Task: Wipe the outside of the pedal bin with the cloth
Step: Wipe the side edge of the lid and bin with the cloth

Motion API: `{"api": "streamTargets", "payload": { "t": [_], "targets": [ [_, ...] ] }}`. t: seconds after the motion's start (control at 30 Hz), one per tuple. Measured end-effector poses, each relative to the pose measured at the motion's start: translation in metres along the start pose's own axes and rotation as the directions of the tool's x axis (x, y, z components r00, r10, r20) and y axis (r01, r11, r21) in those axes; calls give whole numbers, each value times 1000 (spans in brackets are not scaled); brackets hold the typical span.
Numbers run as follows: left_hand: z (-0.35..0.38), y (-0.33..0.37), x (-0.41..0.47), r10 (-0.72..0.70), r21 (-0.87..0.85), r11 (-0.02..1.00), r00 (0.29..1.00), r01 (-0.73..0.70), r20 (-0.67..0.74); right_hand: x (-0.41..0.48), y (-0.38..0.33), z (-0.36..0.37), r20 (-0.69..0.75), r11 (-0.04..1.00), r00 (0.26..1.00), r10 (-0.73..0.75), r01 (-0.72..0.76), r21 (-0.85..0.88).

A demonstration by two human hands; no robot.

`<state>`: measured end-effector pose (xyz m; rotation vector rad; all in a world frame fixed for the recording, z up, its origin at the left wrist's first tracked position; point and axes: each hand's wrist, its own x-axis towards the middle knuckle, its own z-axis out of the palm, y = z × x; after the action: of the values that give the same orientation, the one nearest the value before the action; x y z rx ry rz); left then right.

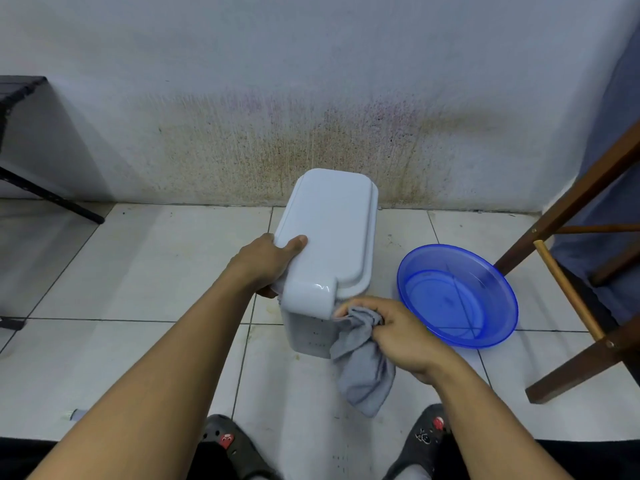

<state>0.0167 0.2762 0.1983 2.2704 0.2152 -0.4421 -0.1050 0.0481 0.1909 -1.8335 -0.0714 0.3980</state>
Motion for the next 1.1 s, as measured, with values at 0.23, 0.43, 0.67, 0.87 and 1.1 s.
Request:
{"api": "streamTargets", "payload": {
  "t": [0.23, 0.43, 0.67, 0.87, 1.1],
  "targets": [
    [4, 3, -8, -11, -181, 983, 1000, 16, 27, 18, -25, -13, -356, 964, 933, -48, 137, 228],
    [7, 6, -9, 8, -235, 972, 999, 3, 45, 38, -50, 36, -355, 836, 880, -317, 82, -543],
    [-1, -2, -7, -8, -317, 947, 993, 45, 119, 20, -7, 78, -160, 507, 842, -516, 149, -849],
    [-1, -3, -16, 17, -352, 936, 994, 23, 111, 15, 35, 39, -482, 763, 721, -498, 101, -638],
    [2, -4, -17, 26, -368, 930, 995, 13, 100, 32, 18, 17, -671, 904, 673, -311, -7, -427]
  ]
}}
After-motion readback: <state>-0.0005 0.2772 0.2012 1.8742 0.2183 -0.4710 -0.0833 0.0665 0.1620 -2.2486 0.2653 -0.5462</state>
